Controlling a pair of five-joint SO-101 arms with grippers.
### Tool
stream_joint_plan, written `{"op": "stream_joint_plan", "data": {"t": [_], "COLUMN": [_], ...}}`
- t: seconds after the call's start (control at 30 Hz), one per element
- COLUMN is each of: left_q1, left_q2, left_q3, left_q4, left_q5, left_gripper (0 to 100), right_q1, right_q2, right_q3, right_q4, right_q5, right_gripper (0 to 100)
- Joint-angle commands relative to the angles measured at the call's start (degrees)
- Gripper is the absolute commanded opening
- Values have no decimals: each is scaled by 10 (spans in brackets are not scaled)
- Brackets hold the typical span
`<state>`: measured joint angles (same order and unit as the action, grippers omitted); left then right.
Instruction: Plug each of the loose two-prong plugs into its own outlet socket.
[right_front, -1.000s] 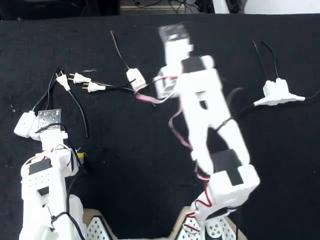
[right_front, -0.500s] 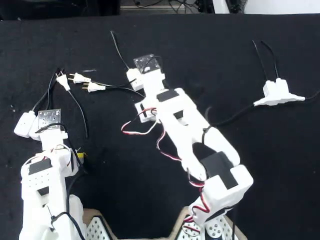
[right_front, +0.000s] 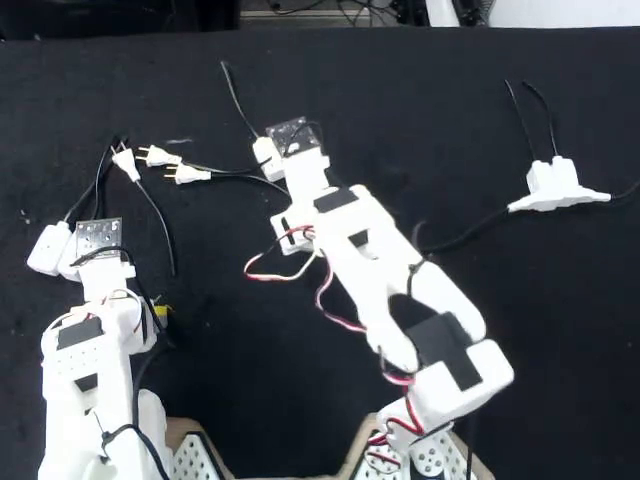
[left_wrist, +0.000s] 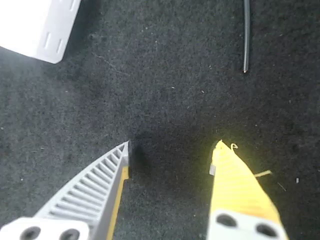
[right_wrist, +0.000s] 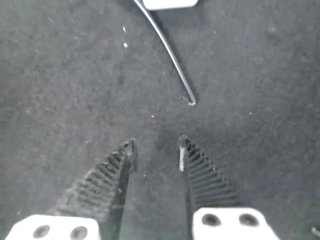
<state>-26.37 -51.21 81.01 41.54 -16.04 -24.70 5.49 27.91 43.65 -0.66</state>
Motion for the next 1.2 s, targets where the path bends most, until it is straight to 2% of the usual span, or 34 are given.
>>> {"op": "stream_joint_plan", "data": {"t": [0.0,0.23,0.57,0.77,0.93,1.17], "left_q1": [7,7,7,-44,-104,-130], "left_q2": [-4,-4,-4,-4,-1,3], "left_q3": [0,0,-17,-165,-284,-349], "left_q4": [-6,-6,0,113,217,233], "left_q5": [-6,-6,-6,-1,-4,-5], "left_gripper": [266,266,266,266,266,266], "right_q1": [-9,-10,-9,-11,-51,-75], "right_q2": [-69,-103,-102,-109,-109,-126], "right_q3": [20,90,111,119,120,136], "right_q4": [-25,-104,-115,-114,-111,-110], "right_q5": [1,0,4,5,5,5], "right_gripper": [126,125,125,124,124,124]}}
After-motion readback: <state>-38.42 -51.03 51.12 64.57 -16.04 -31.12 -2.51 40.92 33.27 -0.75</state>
